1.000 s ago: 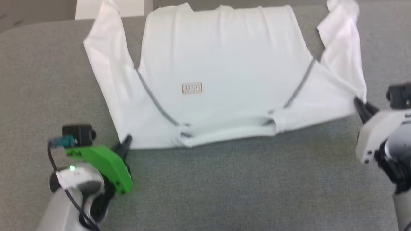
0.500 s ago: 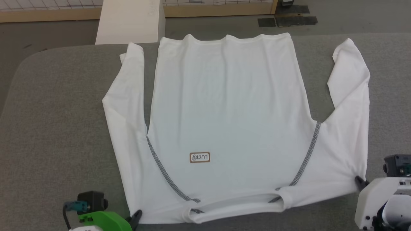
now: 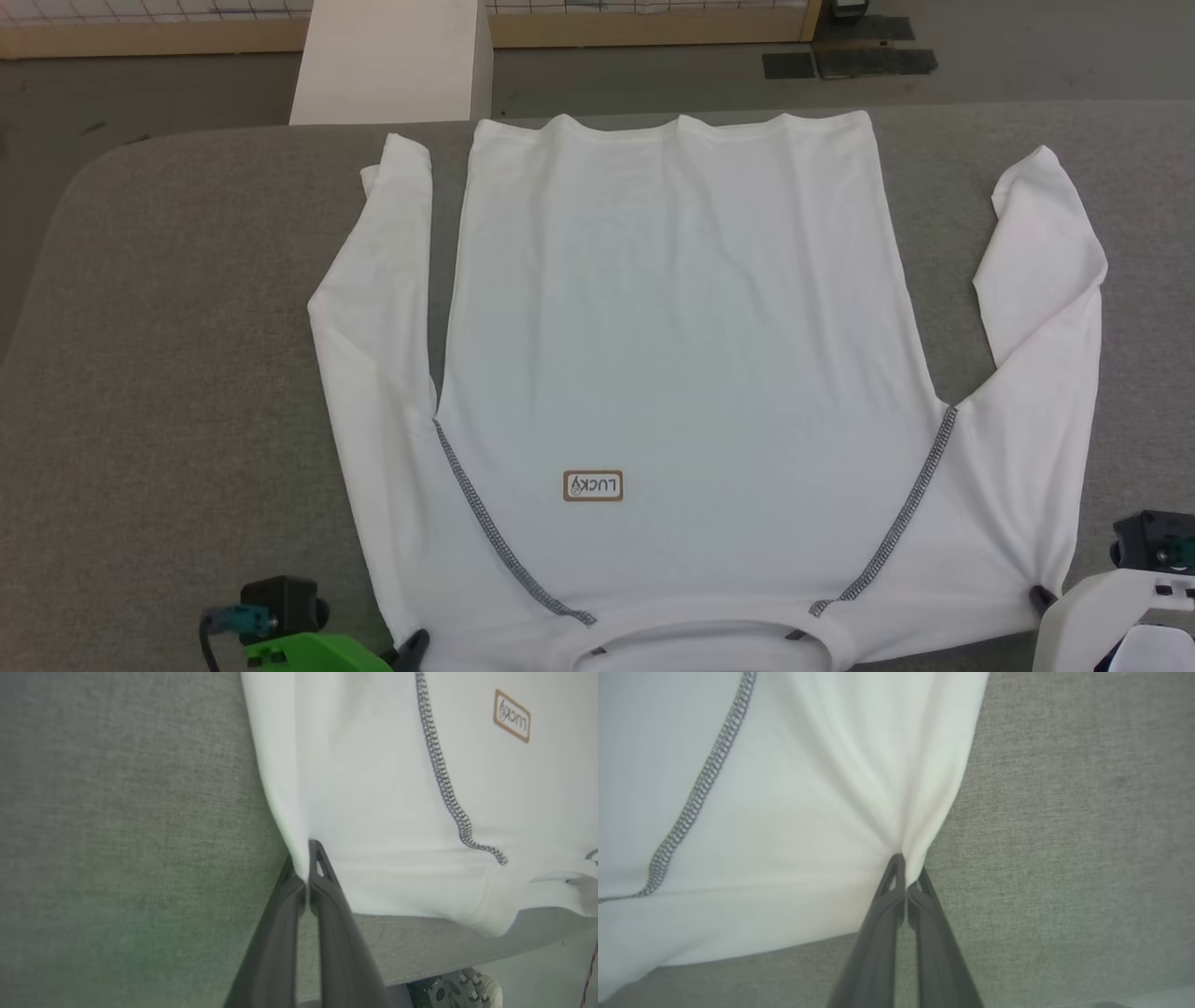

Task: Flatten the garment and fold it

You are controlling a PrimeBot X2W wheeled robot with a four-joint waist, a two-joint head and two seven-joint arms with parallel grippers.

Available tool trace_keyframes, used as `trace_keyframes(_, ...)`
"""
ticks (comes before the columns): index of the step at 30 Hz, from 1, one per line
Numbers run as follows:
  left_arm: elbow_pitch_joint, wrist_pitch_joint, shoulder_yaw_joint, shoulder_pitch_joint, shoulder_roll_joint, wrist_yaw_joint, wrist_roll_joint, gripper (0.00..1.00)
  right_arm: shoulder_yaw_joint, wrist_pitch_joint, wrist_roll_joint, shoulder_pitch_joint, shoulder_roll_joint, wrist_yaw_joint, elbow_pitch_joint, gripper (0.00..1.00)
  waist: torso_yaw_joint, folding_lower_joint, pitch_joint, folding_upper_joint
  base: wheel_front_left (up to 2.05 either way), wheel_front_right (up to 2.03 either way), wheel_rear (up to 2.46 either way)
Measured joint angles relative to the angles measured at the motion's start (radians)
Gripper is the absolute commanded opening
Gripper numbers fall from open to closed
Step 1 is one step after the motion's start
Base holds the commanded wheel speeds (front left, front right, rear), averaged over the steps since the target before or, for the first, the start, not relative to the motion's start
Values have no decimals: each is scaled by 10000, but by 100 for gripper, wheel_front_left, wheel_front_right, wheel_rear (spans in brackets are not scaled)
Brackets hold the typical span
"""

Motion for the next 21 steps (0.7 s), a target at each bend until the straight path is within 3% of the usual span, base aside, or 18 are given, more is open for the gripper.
trace_keyframes(1, 0, -33, -2, 0, -65, 35, 0, 100, -52, -121, 27, 2, 17, 0, 10, 100, 0, 0, -40, 0, 0, 0, 0)
trace_keyframes(7, -305, -552, 115, 7, -360, 44, -23, 100, -445, -1371, 123, 109, -29, -36, -539, 100, 42, 0, -362, 0, 0, 0, 0)
trace_keyframes(14, -974, -2119, 878, -60, -293, 134, 412, 100, -433, -3304, 311, 210, -23, -38, -1486, 100, 67, 1, -671, 0, 0, 0, 0)
trace_keyframes(18, -890, -3135, 1122, -679, -33, 115, 1037, 100, -244, -4566, 288, 112, -23, -38, -1609, 100, 32, 1, -532, 0, 0, 0, 0)
trace_keyframes(21, -690, -3724, 1118, -1692, 337, -132, 1615, 100, -2, -5344, 280, -166, -23, -38, -1620, 100, -11, 1, -328, 0, 0, 0, 0)
